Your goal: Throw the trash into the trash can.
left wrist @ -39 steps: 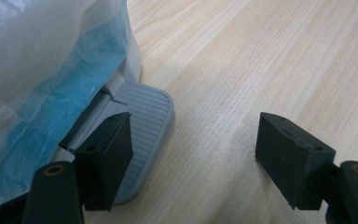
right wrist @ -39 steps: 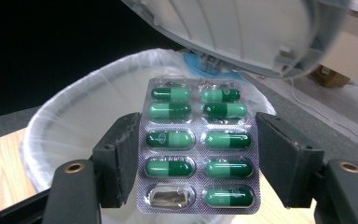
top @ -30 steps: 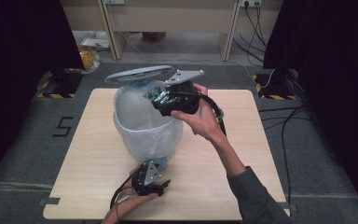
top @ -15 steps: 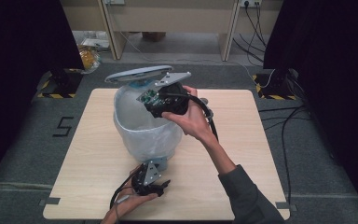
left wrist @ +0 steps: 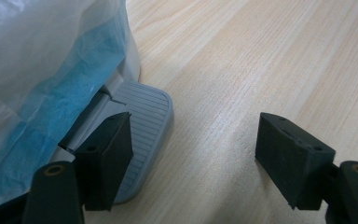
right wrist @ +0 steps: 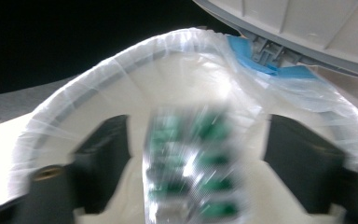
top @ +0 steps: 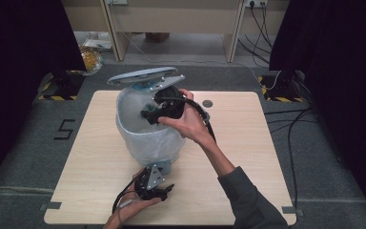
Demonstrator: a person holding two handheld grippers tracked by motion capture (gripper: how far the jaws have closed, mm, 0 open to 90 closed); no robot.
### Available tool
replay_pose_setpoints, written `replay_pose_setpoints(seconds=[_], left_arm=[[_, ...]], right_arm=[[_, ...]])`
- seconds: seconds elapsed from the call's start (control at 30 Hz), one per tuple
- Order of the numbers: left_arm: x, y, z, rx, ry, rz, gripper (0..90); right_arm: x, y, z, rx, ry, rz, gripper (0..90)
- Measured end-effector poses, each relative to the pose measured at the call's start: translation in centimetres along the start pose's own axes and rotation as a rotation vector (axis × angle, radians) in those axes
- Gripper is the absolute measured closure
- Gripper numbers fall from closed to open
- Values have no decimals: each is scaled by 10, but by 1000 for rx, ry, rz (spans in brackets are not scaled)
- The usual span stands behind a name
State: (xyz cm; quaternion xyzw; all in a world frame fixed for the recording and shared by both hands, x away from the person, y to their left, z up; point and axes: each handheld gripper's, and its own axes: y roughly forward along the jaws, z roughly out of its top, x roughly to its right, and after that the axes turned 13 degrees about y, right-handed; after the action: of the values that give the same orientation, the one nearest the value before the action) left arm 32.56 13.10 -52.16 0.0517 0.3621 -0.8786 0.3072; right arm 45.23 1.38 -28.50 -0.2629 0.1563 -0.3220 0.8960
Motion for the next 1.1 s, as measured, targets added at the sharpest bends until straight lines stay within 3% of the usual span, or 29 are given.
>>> replay_pose_setpoints(seconds=[0.27, 0.67, 1.1], left_arm=[[0, 0, 0, 0, 2, -1, 267], [0, 0, 0, 0, 2, -1, 267], [0, 0, 0, -2, 5, 0, 267]], right_arm=[[6, -13, -2, 46, 22, 11, 177], [37, -56, -14, 126, 86, -45, 180], [67, -86, -37, 155, 138, -96, 180]])
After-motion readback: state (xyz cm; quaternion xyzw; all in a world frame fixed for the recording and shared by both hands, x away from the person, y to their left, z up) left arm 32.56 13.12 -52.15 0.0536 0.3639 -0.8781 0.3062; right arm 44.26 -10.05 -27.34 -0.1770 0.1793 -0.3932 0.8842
